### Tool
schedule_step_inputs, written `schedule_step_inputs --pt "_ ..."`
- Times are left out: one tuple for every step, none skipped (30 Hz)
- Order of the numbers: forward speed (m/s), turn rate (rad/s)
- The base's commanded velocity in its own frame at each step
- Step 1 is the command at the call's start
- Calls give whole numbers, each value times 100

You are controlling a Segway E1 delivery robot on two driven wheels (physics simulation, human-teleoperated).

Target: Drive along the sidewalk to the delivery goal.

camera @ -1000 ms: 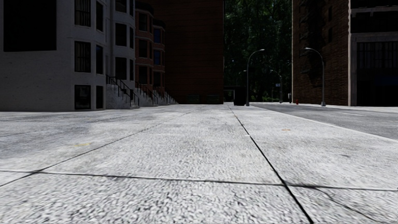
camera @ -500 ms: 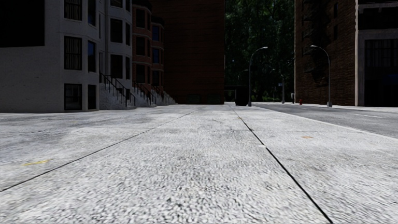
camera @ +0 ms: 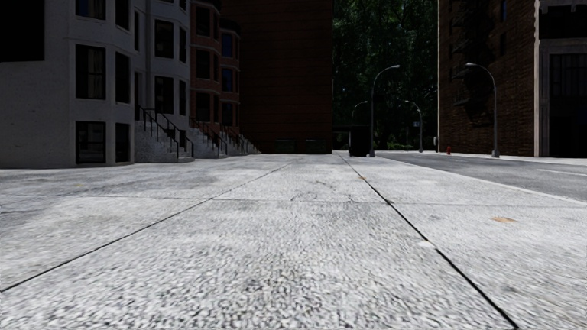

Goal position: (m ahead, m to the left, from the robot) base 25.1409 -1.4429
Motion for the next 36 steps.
schedule_step_inputs --pt "200 0" --pt "200 0" --pt "200 0" --pt "200 0" --pt "200 0" --pt "200 0" --pt "200 0" --pt "200 0" --pt "200 0" --pt "200 0" --pt "200 0" --pt "200 0" --pt "200 0" --pt "200 0" --pt "200 0" --pt "200 0" --pt "200 0" --pt "200 0" --pt "200 0" --pt "200 0" --pt "200 0" --pt "200 0" --pt "200 0" --pt "200 0" --pt "200 0" --pt "200 0" --pt "200 0" --pt "200 0" --pt "200 0" --pt "200 0" --pt "200 0" --pt "200 0" --pt "200 0" --pt "200 0" --pt "200 0" --pt "200 0"
